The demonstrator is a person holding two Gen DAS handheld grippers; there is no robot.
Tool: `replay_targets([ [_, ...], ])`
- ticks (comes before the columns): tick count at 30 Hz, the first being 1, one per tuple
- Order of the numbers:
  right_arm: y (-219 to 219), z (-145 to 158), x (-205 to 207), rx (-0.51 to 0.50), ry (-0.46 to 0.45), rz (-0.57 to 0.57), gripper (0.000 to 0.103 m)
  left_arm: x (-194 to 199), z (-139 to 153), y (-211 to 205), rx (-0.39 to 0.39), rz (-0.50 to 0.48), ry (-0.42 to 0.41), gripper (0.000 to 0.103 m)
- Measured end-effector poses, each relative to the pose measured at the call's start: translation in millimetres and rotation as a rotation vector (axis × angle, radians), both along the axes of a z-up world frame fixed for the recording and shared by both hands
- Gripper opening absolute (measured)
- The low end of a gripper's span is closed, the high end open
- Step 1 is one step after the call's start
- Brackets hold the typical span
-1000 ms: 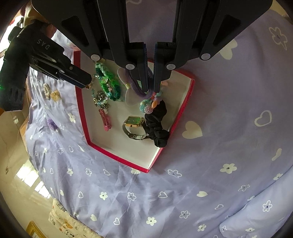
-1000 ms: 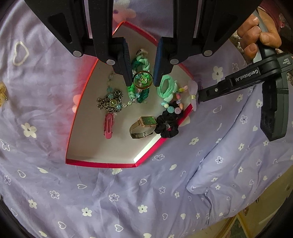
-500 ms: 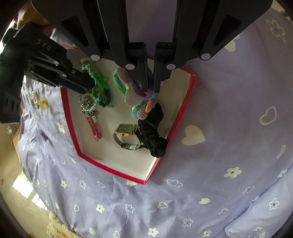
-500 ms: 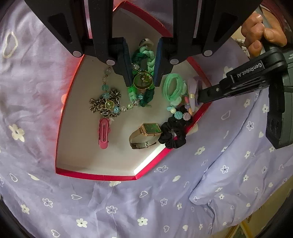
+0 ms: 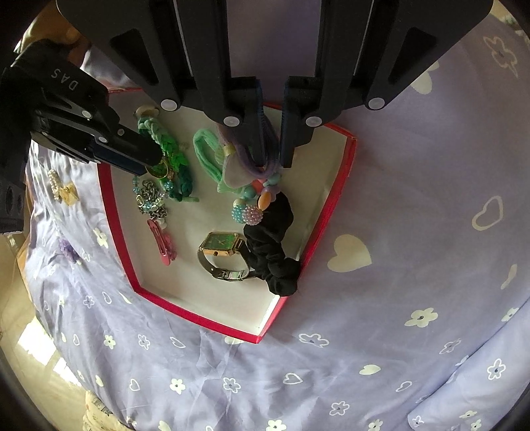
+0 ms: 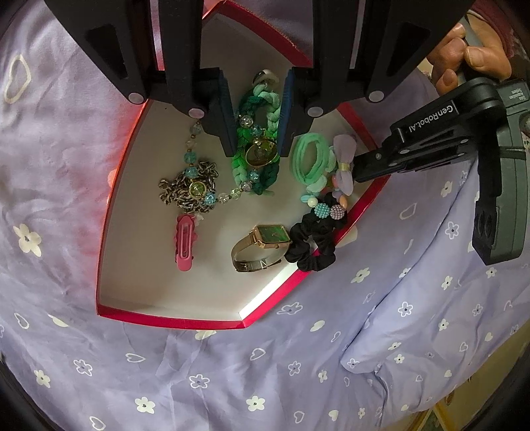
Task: Organize jewelry
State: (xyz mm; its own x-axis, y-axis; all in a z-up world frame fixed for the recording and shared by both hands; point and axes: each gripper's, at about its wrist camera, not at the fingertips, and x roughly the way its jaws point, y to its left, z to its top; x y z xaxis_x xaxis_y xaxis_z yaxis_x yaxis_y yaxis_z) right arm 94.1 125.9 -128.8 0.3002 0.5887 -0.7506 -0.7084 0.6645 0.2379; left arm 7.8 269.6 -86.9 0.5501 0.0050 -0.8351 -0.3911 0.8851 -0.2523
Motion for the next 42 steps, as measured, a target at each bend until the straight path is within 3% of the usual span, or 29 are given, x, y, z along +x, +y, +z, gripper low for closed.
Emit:
replay_targets([
  [7, -1, 1, 0, 0.008, 0.007, -0.002, 0.028, -2, 5, 2, 0.015, 0.013, -0.007, 0.028],
  [13, -9, 6, -2, 0.034, 0.011, -0.018, 0.03, -5, 9, 1, 0.018, 0.017, -0.007, 0.029],
  [19, -22, 21, -7, 0.076, -0.012, -0.034, 0.049, -10, 15, -3, 0.032, 0.025, -0.011, 0.041],
  [26, -46, 32, -13, 0.116, -0.043, -0.082, 0.062, -19, 25, -18, 0.059, 0.024, -0.018, 0.061],
  [34, -66, 31, -17, 0.146, -0.026, -0.118, 0.079, -29, 34, -39, 0.1, 0.012, -0.029, 0.076],
  [42, -77, 29, -26, 0.207, -0.014, -0.142, 0.083, -39, 38, -51, 0.122, 0.014, -0.039, 0.082],
])
